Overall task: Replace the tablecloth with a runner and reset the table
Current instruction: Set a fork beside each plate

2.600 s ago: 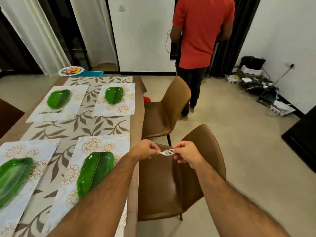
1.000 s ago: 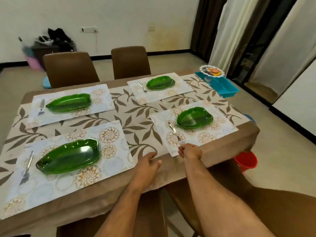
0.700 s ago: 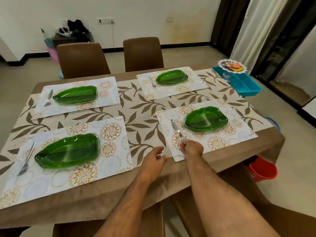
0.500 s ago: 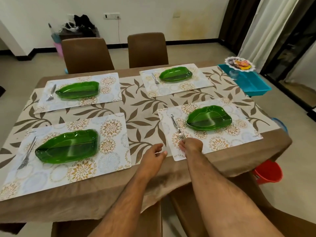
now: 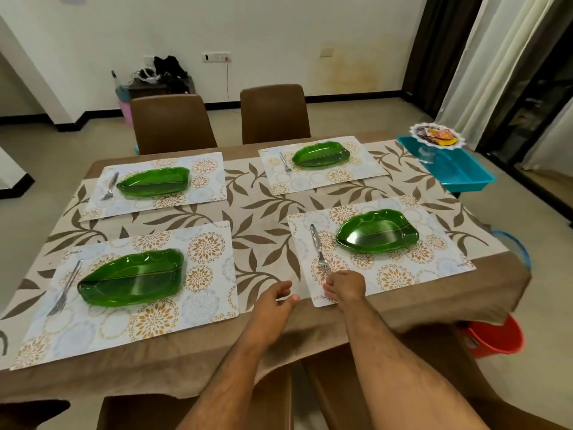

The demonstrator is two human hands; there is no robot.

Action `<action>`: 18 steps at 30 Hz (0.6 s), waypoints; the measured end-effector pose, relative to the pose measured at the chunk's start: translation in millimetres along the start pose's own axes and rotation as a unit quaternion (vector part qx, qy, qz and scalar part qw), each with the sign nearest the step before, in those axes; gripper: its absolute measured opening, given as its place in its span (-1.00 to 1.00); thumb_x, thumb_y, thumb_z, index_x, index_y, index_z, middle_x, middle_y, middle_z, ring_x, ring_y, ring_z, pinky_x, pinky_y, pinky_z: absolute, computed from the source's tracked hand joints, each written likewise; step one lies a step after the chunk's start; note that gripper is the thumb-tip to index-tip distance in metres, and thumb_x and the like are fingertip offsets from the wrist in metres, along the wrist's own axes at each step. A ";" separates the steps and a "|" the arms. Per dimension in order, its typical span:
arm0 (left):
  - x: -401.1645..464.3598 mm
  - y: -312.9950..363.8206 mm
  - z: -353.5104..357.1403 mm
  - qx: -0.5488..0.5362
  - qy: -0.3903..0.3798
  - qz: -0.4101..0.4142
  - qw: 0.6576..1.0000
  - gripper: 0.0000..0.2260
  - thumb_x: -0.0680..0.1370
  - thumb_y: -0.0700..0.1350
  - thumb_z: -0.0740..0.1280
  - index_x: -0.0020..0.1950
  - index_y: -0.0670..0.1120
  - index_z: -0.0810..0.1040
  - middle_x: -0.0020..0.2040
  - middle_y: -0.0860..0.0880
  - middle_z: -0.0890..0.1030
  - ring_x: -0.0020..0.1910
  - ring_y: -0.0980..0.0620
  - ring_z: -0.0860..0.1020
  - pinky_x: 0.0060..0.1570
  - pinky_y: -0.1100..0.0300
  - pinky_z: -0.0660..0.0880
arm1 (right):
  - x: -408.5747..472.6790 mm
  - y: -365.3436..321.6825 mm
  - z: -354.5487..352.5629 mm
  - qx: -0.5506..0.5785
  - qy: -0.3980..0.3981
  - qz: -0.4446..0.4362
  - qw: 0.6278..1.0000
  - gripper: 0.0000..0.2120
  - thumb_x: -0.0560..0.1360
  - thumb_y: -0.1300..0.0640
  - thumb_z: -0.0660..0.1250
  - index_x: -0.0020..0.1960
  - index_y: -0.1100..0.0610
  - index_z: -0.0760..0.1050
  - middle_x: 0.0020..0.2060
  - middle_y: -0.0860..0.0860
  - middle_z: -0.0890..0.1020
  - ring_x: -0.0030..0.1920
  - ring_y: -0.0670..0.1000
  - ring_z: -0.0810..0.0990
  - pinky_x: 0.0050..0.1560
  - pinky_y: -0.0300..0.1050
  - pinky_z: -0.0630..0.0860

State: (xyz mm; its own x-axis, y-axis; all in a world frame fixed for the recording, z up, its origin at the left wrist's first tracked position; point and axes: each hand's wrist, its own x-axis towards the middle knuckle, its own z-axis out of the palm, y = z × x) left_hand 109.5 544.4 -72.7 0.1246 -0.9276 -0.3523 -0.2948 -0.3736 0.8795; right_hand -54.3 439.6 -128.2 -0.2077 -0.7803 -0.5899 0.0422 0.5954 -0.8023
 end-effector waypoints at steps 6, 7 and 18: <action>-28.8 19.8 -11.8 -0.002 0.007 0.012 1.000 -0.63 0.60 -0.03 0.32 0.41 0.03 0.43 0.29 0.03 0.50 0.20 0.06 0.50 0.20 -0.01 0.55 | -53.2 -3.8 -5.8 -0.006 -0.008 -0.048 0.999 -0.94 0.52 0.32 0.32 -0.06 0.25 0.58 -0.19 0.17 0.64 -0.24 0.04 0.62 -0.16 -0.03 0.63; -35.3 23.5 -15.7 -0.004 0.006 0.015 1.000 -0.64 0.60 -0.03 0.32 0.40 0.03 0.43 0.28 0.04 0.50 0.20 0.07 0.50 0.18 0.01 0.56 | -63.2 -2.9 -5.4 -0.010 -0.016 -0.055 0.998 -0.94 0.52 0.29 0.33 -0.04 0.24 0.58 -0.17 0.15 0.65 -0.21 0.04 0.64 -0.21 -0.06 0.62; -102.0 24.3 -75.8 0.006 -0.003 0.041 0.999 -0.72 0.60 -0.02 0.32 0.31 0.11 0.48 0.23 0.05 0.52 0.18 0.08 0.51 0.20 -0.02 0.55 | -186.4 8.4 9.4 -0.063 -0.043 -0.120 0.990 -0.93 0.54 0.13 0.36 -0.04 0.11 0.59 -0.15 0.07 0.69 -0.12 0.03 0.69 -0.25 -0.16 0.57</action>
State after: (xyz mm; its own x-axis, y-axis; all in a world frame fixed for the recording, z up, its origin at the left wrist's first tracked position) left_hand 161.4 630.4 8.8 0.0933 -0.9553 -0.2805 -0.3153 -0.2956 0.9018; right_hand -6.0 588.3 -25.8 -0.1125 -0.9124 -0.3936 -0.1221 0.4058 -0.9058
